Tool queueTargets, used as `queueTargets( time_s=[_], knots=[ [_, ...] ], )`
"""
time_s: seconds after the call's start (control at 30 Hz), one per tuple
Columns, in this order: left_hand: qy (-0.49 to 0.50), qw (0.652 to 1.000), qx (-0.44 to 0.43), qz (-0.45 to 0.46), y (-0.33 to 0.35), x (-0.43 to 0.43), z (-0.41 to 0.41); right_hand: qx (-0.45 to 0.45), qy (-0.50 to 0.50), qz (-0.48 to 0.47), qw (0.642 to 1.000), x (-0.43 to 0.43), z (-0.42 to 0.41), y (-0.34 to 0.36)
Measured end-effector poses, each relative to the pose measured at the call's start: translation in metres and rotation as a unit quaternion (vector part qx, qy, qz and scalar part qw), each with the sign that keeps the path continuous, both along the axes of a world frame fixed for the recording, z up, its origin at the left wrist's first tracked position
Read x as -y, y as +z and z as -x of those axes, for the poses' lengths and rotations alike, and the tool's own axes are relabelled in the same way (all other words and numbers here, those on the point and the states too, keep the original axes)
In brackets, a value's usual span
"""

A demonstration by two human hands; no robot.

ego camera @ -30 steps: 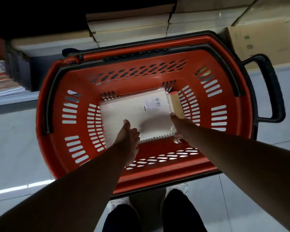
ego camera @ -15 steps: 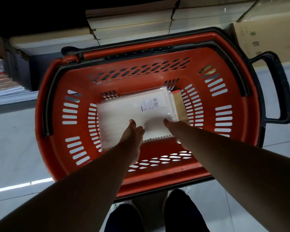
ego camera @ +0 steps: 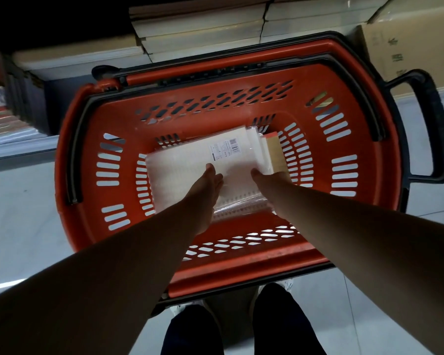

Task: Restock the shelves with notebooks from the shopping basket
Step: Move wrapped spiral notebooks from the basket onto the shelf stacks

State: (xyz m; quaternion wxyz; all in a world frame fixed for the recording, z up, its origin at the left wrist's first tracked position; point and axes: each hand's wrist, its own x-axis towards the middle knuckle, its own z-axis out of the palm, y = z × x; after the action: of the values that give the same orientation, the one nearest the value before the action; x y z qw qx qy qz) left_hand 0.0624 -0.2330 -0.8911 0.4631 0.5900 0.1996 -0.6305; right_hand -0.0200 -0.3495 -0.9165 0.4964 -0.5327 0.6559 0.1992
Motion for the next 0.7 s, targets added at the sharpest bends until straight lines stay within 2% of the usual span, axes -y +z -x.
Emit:
queueTargets(
  time_s=[0.13,0.23,0.3,0.37,0.4,0.43,0.53,0.63,0.7],
  knots=[
    [-0.113,0.988,0.101,0.024,0.008,0.003,0.004,-0.005,0.009,-0.025,1.0,-0.003,-0.009,0.012],
    [-0.217,0.959,0.179,0.039,0.011,0.0,0.002,0.013,-0.005,-0.025,1.0,-0.007,-0.02,0.025],
    [-0.329,0.902,0.273,0.057,0.007,-0.01,0.002,0.029,0.006,-0.024,0.999,-0.008,-0.028,0.035],
    [-0.448,0.81,0.378,-0.004,0.006,-0.021,-0.002,0.035,0.014,-0.039,0.999,-0.005,-0.035,0.045],
    [-0.465,0.776,0.424,-0.038,0.008,-0.023,-0.004,0.039,-0.001,-0.051,0.998,-0.003,-0.037,0.05],
    [-0.446,0.768,0.455,-0.055,0.009,-0.024,-0.007,0.047,-0.023,-0.064,0.997,-0.001,-0.039,0.056],
    [-0.376,0.793,0.472,-0.085,0.02,-0.016,-0.015,0.082,-0.056,-0.09,0.991,0.009,-0.043,0.075],
    [-0.367,0.743,0.548,-0.117,0.044,-0.012,-0.02,0.127,-0.089,-0.117,0.981,0.018,-0.04,0.097],
    [-0.374,0.707,0.592,-0.101,0.063,-0.008,-0.027,0.171,-0.145,-0.162,0.961,0.026,-0.035,0.11]
  ],
)
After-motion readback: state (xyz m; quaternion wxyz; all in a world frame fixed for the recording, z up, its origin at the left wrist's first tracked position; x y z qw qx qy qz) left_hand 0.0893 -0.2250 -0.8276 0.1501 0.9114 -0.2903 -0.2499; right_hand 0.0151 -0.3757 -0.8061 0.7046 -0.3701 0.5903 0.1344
